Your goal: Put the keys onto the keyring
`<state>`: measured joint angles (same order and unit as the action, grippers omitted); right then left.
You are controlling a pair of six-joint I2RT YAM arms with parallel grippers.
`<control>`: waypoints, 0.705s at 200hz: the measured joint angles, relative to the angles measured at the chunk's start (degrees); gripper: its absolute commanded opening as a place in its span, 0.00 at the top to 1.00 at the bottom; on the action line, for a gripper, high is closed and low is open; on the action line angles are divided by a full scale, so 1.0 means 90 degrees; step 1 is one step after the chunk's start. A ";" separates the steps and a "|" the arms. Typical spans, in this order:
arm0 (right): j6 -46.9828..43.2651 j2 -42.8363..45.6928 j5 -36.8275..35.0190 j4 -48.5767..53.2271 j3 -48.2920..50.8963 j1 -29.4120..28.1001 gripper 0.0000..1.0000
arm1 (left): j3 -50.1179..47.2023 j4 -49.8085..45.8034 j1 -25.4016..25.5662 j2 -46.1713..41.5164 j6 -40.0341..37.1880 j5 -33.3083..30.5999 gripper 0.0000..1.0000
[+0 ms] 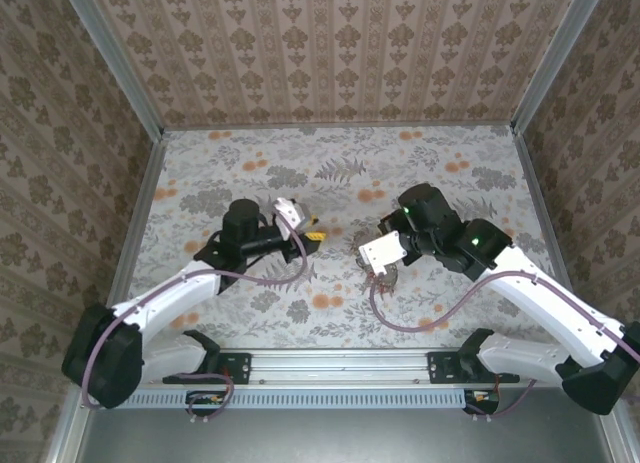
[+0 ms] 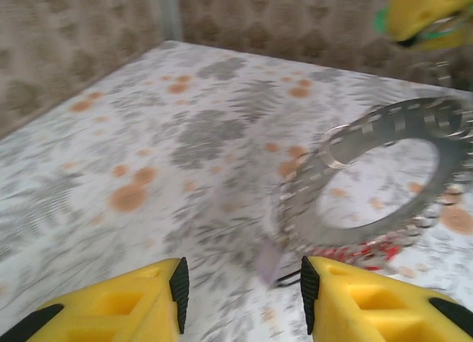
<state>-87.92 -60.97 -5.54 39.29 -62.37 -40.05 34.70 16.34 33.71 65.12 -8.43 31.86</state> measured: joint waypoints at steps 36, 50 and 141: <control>-0.2174 0.0112 -0.1105 -0.0641 0.0515 -0.0017 1.00 | -0.0311 -0.0571 -0.0697 -0.0488 0.0440 -0.0903 0.49; -0.2654 0.0051 -0.1394 -0.0797 0.0520 -0.0017 1.00 | -0.0491 -0.0743 -0.0894 -0.0644 0.0580 -0.1154 0.45; -0.3429 -0.0607 -0.1341 -0.1202 -0.1224 -0.0007 1.00 | -0.0619 -0.1576 -0.1644 -0.0957 0.1795 -0.3089 0.00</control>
<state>-118.78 -66.43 -17.61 28.47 -73.38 -40.12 29.12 2.15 18.92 56.51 7.73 4.05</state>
